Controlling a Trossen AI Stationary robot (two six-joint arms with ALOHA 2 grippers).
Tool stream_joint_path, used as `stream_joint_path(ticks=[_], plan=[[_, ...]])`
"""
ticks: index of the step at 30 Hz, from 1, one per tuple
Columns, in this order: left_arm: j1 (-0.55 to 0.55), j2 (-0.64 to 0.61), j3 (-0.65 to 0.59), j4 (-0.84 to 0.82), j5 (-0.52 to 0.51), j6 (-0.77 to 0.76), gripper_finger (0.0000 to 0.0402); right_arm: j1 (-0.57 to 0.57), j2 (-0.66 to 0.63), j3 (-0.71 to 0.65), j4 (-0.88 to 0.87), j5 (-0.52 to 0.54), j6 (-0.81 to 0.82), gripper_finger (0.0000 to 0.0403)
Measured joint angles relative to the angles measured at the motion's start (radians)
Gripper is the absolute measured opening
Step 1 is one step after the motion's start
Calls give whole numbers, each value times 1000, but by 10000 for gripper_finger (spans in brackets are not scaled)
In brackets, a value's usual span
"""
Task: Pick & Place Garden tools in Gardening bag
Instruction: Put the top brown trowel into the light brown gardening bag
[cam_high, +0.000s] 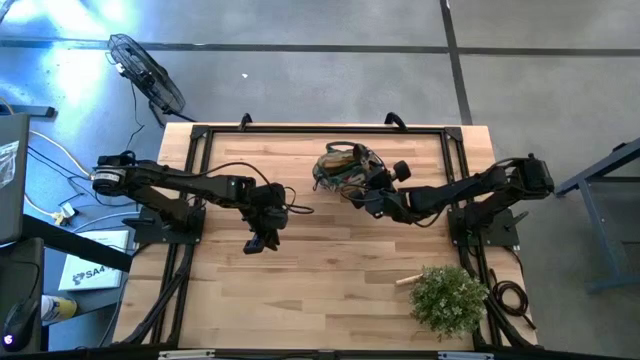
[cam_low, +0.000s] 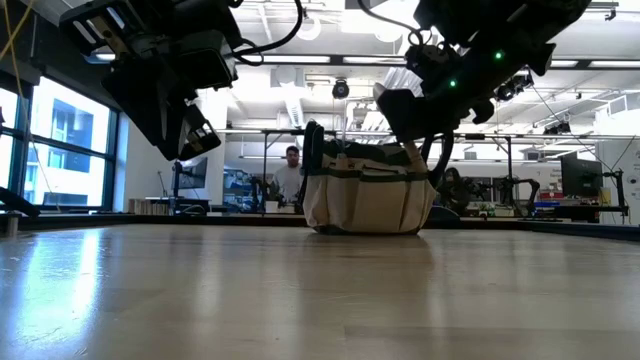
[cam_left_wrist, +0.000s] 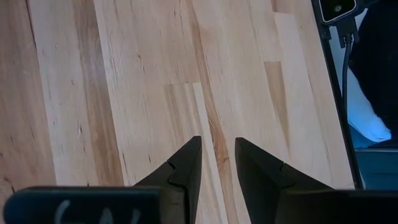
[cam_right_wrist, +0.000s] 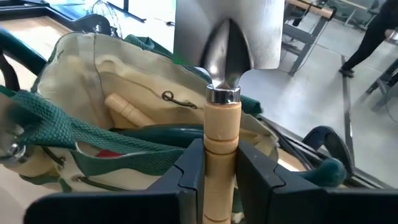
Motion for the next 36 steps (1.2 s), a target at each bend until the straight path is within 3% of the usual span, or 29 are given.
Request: stream_joint_path(ticks=[26,36], plan=[[0,0,0,2,6,-26,93,-25,0,0,99,-74,-69,51],[0,0,0,0,7,-22,93,40,-63,0,249,-117,-233,51]])
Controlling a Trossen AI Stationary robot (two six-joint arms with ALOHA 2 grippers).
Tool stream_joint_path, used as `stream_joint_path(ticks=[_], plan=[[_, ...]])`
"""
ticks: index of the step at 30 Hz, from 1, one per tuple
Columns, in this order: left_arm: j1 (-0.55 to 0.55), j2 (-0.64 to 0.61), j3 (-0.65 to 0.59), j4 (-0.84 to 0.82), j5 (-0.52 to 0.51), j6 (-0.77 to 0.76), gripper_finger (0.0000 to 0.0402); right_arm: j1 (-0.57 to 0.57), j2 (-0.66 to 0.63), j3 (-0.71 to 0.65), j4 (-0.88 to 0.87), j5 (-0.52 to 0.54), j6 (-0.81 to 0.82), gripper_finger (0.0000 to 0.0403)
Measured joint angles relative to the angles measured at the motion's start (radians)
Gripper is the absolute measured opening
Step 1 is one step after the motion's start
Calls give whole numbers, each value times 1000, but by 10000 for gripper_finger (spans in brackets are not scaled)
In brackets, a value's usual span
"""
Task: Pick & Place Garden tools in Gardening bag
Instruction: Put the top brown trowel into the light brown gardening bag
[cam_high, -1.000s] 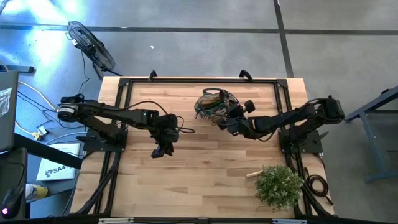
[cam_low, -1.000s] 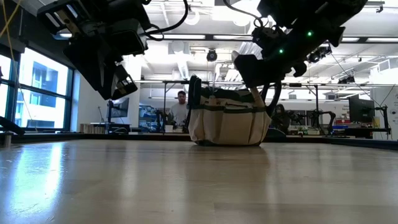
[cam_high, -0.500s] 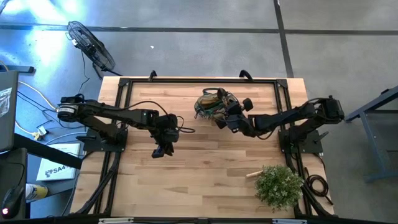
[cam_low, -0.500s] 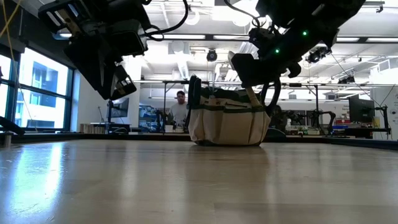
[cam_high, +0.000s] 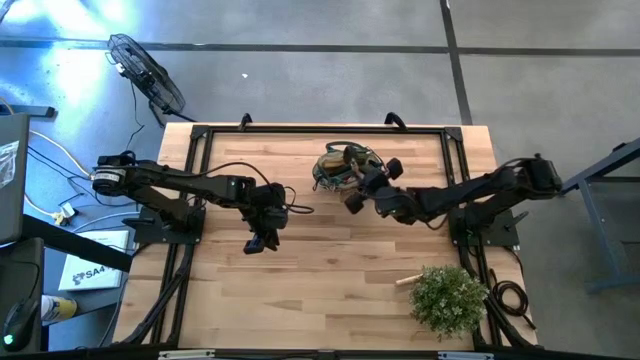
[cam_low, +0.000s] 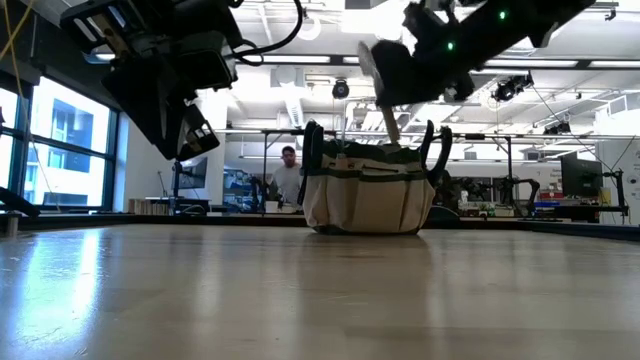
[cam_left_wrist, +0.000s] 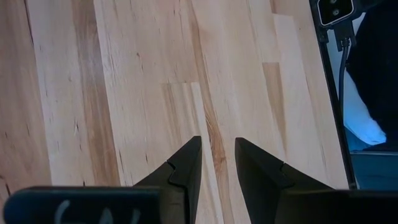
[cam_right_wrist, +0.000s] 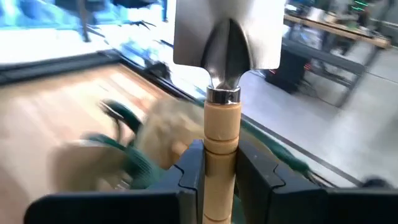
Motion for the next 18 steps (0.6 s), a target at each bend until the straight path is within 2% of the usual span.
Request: stream_joint_path(ticks=[5,14,18], plan=[[0,0,0,2,0,3,93,-44,-10,0,124,-119,-117,51],[0,0,0,-3,2,-6,93,-163,-48,17,179,-332,-162,51],[0,0,0,-5,-14,-3,93,-183,-89,42,179,-380,-211,51]])
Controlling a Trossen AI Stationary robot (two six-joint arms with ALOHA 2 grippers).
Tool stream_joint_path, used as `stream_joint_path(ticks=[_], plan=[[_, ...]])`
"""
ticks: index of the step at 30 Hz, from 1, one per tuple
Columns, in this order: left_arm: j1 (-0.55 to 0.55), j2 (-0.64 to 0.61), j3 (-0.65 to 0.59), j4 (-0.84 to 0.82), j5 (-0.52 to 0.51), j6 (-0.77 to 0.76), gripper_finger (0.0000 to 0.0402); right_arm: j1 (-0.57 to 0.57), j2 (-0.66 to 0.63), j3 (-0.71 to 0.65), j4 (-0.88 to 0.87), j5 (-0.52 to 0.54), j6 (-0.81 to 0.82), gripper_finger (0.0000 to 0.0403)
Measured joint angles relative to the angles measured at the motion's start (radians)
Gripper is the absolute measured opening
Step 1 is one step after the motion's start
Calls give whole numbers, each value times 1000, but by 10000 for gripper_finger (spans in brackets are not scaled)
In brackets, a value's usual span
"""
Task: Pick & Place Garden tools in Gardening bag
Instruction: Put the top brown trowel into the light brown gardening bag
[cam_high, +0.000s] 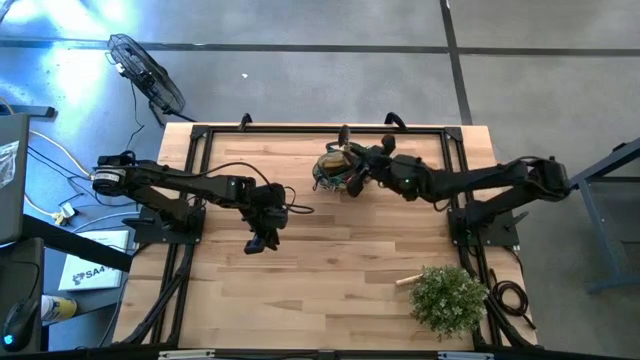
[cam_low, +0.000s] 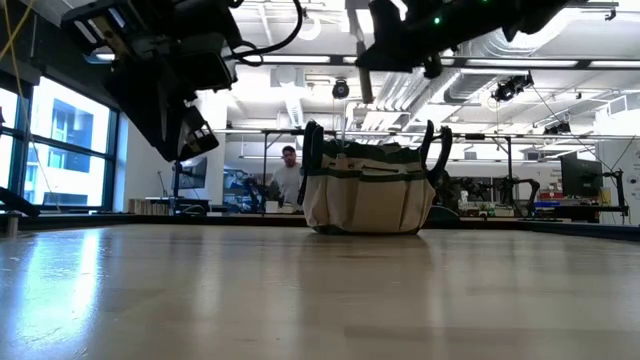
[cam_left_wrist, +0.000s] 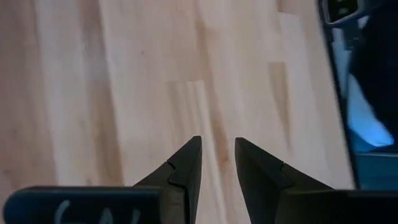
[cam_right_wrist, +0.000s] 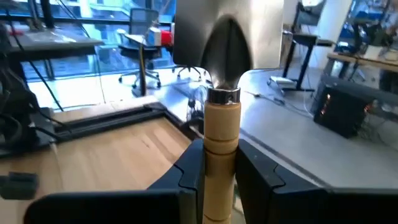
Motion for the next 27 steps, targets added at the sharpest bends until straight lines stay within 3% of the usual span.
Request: stream_joint_path(ticks=[3,7,10,15,19,21,23,24,27], plan=[[0,0,4,-8,-69,18,93,-9,-34,16,-50,-17,-31,51],[0,0,57,-55,-254,70,93,-10,-77,29,-164,-16,-51,51],[1,0,112,-74,-445,108,93,-9,-106,30,-236,-14,-49,51],[0,0,231,-101,-847,160,93,2,-158,30,-339,-51,20,51],[21,-1,273,-24,-1140,299,93,38,-206,30,-374,-167,96,51],[65,-1,273,63,-1231,391,93,70,-220,30,-382,-222,136,51],[143,-1,273,140,-1227,460,93,114,-230,31,-406,-254,166,51],[193,-1,273,170,-1177,481,93,140,-230,31,-412,-267,185,51],[349,6,273,228,-895,479,93,216,-231,31,-441,-294,246,51]])
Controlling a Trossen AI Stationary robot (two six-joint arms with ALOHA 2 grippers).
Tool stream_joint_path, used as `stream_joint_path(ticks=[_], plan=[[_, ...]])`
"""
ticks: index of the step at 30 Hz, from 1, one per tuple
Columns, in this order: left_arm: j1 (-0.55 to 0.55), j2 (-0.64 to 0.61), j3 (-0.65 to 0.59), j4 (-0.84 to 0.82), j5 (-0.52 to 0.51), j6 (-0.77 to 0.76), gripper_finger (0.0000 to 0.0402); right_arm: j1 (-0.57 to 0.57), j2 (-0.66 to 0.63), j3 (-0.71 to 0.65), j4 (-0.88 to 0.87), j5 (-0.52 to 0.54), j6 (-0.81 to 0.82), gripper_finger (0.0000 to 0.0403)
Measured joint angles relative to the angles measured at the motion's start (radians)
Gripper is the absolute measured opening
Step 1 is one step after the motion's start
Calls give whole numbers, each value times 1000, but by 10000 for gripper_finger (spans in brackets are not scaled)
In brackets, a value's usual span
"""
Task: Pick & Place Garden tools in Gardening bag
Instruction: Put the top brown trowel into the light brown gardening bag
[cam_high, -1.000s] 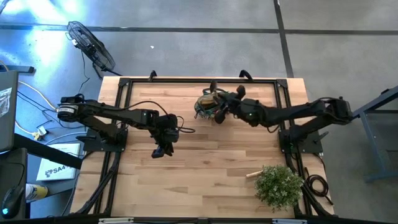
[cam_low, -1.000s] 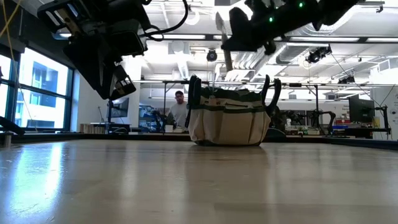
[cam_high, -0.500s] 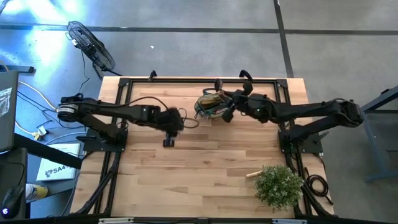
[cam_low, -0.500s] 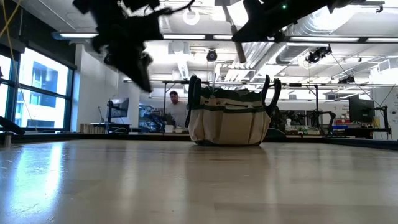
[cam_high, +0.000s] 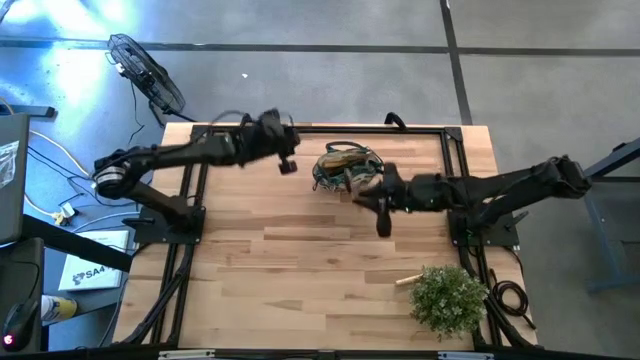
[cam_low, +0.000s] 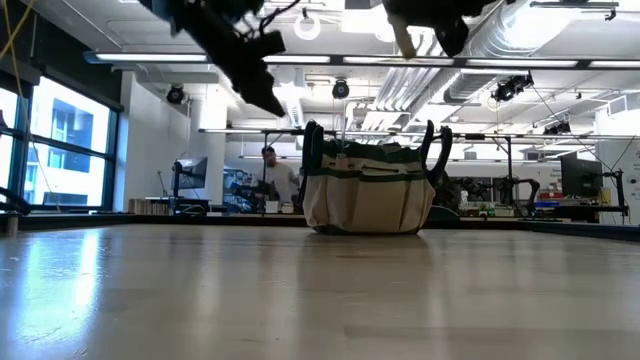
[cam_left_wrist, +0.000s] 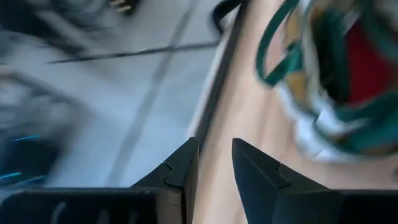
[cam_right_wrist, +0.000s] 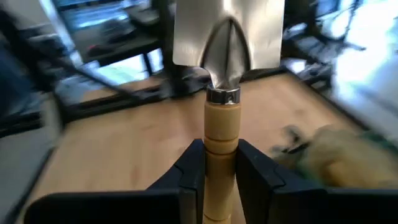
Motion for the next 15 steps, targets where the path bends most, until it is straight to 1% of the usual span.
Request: stream_joint_path(ticks=[3,5,6,7,9,12,15], plan=[[155,22,0,52,361,-68,93,74,0,0,-28,-10,65,51],[233,51,0,116,549,-128,93,115,0,0,-46,-29,116,51],[264,70,0,141,616,-157,93,132,0,0,-55,-41,146,51],[290,92,0,167,662,-183,93,147,0,0,-72,-59,181,51],[324,137,0,206,714,-224,93,172,5,0,-114,-77,265,51],[345,209,0,239,772,-259,93,199,28,0,-222,-69,426,51],[346,272,0,273,849,-269,93,204,63,0,-310,-85,565,51]])
